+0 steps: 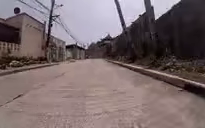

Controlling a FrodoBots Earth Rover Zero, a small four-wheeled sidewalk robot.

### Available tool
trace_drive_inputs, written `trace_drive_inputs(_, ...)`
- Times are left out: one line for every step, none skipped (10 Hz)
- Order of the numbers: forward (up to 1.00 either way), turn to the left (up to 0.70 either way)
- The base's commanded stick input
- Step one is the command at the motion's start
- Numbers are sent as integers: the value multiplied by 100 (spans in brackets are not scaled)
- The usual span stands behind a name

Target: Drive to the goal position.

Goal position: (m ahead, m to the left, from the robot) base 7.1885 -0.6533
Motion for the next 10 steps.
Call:
trace_drive_inputs(100, 9)
trace_drive_inputs(100, 2)
trace_drive_inputs(100, 0)
trace_drive_inputs(100, 0)
trace_drive_inputs(100, 0)
trace_drive_inputs(100, 0)
trace_drive_inputs(100, 0)
trace_drive_inputs(100, 0)
trace_drive_inputs(100, 0)
trace_drive_inputs(100, 0)
